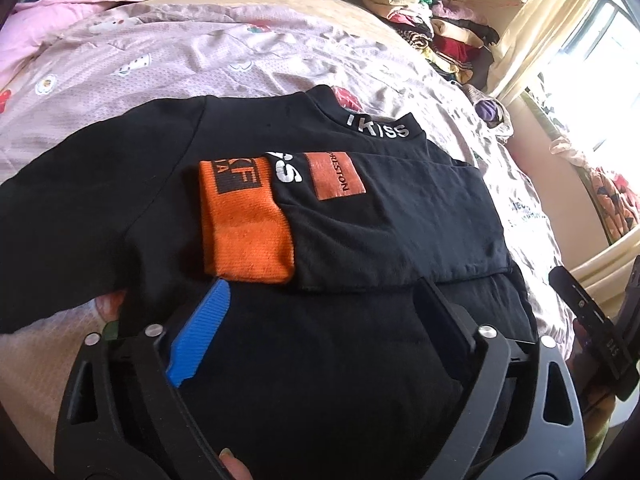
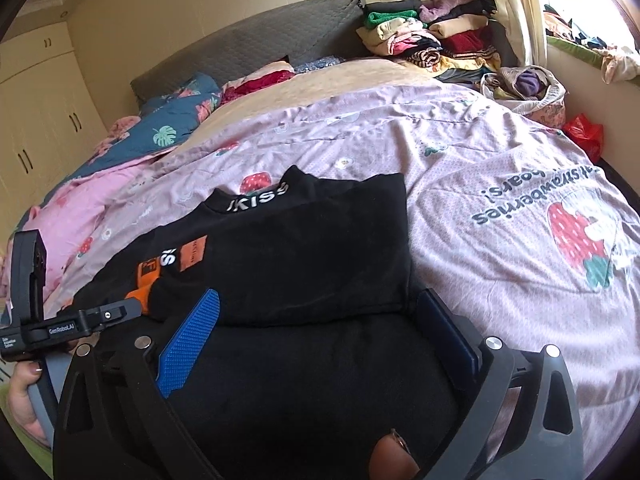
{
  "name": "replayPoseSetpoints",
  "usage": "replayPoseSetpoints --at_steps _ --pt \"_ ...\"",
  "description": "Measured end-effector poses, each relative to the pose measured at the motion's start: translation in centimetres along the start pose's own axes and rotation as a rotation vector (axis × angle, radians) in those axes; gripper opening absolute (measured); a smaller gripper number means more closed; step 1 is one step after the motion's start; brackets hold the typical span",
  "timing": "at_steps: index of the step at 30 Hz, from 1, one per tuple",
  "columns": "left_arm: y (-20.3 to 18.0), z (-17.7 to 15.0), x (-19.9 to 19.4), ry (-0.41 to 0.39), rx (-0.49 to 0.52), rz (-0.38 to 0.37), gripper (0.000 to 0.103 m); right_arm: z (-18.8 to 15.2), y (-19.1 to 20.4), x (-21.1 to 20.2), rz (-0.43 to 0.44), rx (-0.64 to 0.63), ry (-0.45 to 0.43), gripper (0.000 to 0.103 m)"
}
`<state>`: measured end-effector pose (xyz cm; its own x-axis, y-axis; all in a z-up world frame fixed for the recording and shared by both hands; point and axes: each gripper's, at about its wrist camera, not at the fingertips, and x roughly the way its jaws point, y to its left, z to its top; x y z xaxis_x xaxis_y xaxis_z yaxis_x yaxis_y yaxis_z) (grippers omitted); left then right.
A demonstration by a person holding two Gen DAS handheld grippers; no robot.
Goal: Fold small clothes
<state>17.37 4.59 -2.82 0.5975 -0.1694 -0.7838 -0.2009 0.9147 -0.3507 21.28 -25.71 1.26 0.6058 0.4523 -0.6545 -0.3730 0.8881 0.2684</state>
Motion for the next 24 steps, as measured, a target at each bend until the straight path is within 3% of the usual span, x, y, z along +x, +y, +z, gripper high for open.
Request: replayPoseSetpoints --at_steps 12,24 --pt "2.0 -1.0 -3.9 -0.056 -0.003 0.016 0.091 -1.4 5.6 -2.8 0.012 -0.062 -0.039 0.099" --pt "8.3 -2.3 -7.9 -0.096 -0.089 0.081 0.092 -2.7 11.8 -3.1 0.042 -0.143 -0.033 0.099"
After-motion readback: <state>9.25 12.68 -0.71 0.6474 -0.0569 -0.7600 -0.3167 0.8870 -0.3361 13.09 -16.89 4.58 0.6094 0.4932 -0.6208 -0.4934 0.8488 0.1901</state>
